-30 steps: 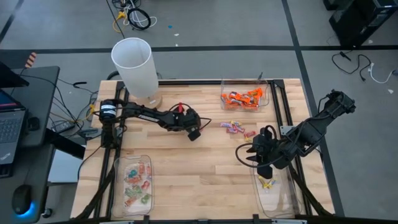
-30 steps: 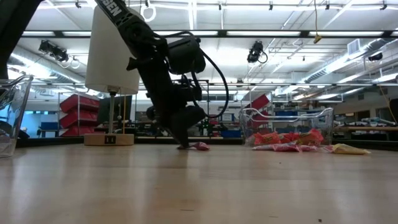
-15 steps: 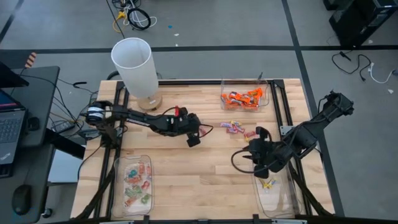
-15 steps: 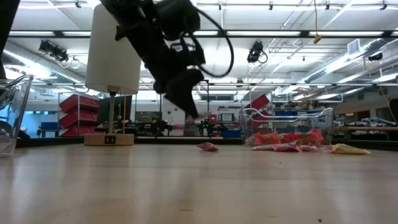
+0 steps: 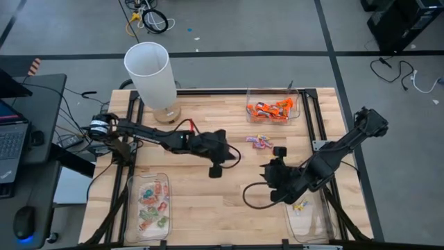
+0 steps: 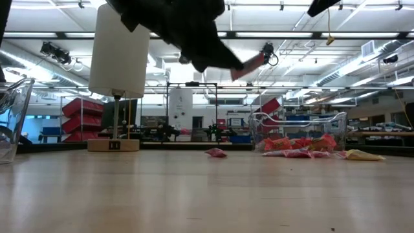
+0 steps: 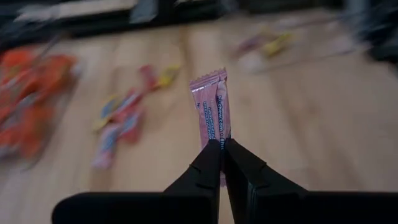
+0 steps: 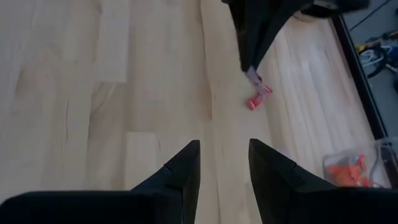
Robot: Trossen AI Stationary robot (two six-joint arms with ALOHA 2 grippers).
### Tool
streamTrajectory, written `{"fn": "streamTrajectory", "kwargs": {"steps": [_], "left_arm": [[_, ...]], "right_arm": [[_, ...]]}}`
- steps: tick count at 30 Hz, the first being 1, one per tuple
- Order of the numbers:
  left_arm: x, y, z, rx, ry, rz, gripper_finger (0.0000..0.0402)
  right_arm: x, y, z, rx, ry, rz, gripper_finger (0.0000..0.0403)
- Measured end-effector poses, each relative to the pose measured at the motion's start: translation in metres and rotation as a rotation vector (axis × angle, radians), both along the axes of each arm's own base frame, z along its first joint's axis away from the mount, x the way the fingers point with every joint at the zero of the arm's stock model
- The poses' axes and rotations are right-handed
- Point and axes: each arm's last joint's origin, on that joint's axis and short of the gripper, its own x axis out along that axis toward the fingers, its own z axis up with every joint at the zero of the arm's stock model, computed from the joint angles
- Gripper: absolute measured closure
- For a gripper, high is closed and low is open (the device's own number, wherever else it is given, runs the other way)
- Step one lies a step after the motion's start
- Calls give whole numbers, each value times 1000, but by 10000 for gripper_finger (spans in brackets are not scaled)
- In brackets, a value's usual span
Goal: Sort candy
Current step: Put the pink candy into the bottom right transparent bin
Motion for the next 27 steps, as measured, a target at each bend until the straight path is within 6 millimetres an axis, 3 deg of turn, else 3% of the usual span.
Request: {"fn": "streamTrajectory", "kwargs": {"steps": [10, 27], "left_arm": [[5, -11, 14, -64, -161, -231, 383], [7, -19, 22, -63, -248, -281, 383]], "right_arm": [[22, 2, -4, -22, -62, 54, 280], [40, -8, 3, 7, -120, 125, 281]]}}
